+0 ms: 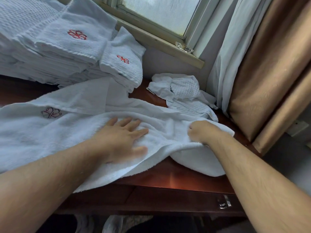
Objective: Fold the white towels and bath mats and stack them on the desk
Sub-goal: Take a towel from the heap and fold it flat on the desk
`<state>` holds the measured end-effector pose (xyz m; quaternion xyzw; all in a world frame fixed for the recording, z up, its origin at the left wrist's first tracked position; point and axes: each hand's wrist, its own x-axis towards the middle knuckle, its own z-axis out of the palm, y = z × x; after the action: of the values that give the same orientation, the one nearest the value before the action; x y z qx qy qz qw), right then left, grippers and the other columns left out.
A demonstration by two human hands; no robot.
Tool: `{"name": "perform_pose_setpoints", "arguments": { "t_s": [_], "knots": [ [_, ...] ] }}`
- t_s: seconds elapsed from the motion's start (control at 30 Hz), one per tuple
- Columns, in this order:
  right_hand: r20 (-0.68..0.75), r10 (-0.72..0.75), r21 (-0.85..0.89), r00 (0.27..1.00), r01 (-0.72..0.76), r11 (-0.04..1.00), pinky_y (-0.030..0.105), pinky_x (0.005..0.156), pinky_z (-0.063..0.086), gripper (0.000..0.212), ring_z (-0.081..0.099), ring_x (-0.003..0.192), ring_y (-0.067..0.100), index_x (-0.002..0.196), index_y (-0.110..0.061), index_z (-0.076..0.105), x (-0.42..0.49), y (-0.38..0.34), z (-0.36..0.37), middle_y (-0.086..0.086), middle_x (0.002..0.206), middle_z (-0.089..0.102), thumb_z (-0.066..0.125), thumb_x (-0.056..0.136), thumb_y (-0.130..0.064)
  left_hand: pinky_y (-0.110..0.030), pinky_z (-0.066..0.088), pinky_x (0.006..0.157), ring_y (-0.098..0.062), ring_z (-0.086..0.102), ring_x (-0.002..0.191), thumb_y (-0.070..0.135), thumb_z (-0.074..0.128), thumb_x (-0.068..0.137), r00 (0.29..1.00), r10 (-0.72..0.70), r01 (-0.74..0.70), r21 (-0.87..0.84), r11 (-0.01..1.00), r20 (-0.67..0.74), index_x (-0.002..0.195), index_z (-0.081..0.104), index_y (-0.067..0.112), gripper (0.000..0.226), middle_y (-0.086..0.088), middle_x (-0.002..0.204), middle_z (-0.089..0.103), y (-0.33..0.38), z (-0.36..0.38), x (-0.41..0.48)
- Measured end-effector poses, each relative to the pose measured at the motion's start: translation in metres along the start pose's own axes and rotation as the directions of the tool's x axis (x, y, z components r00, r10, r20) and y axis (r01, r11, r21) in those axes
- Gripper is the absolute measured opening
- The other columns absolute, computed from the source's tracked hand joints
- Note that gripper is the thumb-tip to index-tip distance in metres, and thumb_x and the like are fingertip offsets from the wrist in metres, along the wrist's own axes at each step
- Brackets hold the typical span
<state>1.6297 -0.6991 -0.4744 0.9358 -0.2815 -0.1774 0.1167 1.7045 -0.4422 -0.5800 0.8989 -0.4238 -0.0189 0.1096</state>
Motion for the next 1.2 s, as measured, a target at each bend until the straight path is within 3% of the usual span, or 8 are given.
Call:
{"name": "perform_pose_setpoints", "arguments": {
  "t_s": [0.2,0.3,0.43,0.6,0.73,0.83,1.03,1.2],
  "knots": [
    [0.083,0.112,0.376,0.99,-0.135,0.917,0.056,0.12,0.021,0.08,0.02,0.151,0.039,0.16,-0.027,0.012,0.014,0.006,0.046,0.014,0.168,0.011,0.029,0.095,-0.07,-0.047,-0.01,0.123,-0.009,-0.013,0.153,0.088,0.009,0.073,1.0,-0.009,0.009,0.01,1.0,0.021,0.153,-0.002,0.055,0.088,0.015,0.167,-0.009,0.001,-0.006,-0.006],
    [0.172,0.406,0.424,0.898,-0.439,0.792,0.05,0.121,0.021,0.089,0.026,0.149,0.039,0.159,-0.015,0.023,0.022,0.026,0.055,0.018,0.164,0.025,0.022,0.094,-0.076,-0.049,-0.008,0.123,-0.012,-0.01,0.154,0.088,0.005,0.071,0.999,-0.036,0.035,0.026,0.999,0.033,0.156,-0.002,0.048,0.094,0.012,0.168,-0.007,0.005,-0.009,-0.005],
    [0.068,0.29,0.413,0.955,-0.292,0.863,0.04,0.103,0.04,0.073,0.056,0.119,0.031,0.151,-0.014,0.044,0.018,0.015,0.046,0.014,0.146,0.051,0.028,0.1,-0.063,-0.052,-0.007,0.123,-0.015,-0.011,0.154,0.086,0.0,0.071,0.997,-0.057,0.055,0.059,0.997,0.048,0.156,-0.005,0.046,0.094,0.008,0.168,-0.011,0.011,-0.008,-0.006],
    [-0.076,-0.002,0.408,0.997,0.033,0.912,0.063,0.117,0.006,0.102,-0.003,0.154,0.039,0.158,-0.04,0.008,0.018,-0.016,0.063,0.01,0.169,-0.003,0.012,0.07,-0.093,-0.051,-0.008,0.122,-0.014,-0.011,0.154,0.087,-0.001,0.07,0.995,-0.083,0.08,0.046,0.996,0.05,0.156,-0.004,0.047,0.094,0.01,0.168,-0.01,0.012,-0.006,-0.01],
    [-0.275,0.027,0.399,0.961,0.089,0.912,0.053,0.115,0.026,0.074,0.023,0.148,0.036,0.155,-0.031,0.031,0.022,0.001,0.072,0.009,0.163,0.027,0.028,0.093,-0.072,-0.05,-0.007,0.123,-0.013,-0.011,0.154,0.086,0.002,0.072,0.992,-0.112,0.11,0.037,0.993,0.054,0.156,-0.002,0.048,0.092,0.011,0.168,-0.01,0.013,-0.009,-0.012],
    [-0.435,0.074,0.356,0.897,0.096,0.93,0.038,0.078,0.045,0.046,0.058,0.107,0.029,0.104,-0.02,0.059,0.012,0.007,0.065,0.003,0.103,0.062,0.043,0.095,-0.063,-0.054,-0.007,0.122,-0.016,-0.011,0.154,0.086,0.009,0.075,0.986,-0.148,0.144,0.05,0.988,0.079,0.156,-0.001,0.047,0.091,0.008,0.168,-0.01,0.014,-0.012,-0.004],
    [0.352,0.069,0.204,0.933,-0.149,0.968,0.035,0.071,0.06,0.061,0.074,0.092,0.028,0.12,-0.008,0.061,-0.02,0.027,0.015,0.013,0.104,0.073,0.067,0.088,-0.059,-0.059,-0.008,0.121,-0.021,-0.013,0.154,0.095,0.005,0.066,0.989,-0.091,0.085,0.054,0.995,0.12,0.156,-0.004,0.044,0.104,0.004,0.168,-0.013,0.017,-0.012,0.006],
    [0.335,0.07,-0.113,0.94,-0.033,0.993,0.037,0.069,0.056,0.106,0.065,0.097,0.025,0.152,-0.02,0.033,-0.028,0.02,0.003,0.004,0.11,0.064,0.08,0.069,-0.068,-0.043,-0.016,0.121,-0.002,-0.02,0.149,0.109,0.017,0.055,0.947,0.271,-0.271,-0.022,0.962,0.174,0.146,-0.01,0.065,0.105,0.029,0.161,-0.018,-0.003,-0.016,-0.016]
  ]
}}
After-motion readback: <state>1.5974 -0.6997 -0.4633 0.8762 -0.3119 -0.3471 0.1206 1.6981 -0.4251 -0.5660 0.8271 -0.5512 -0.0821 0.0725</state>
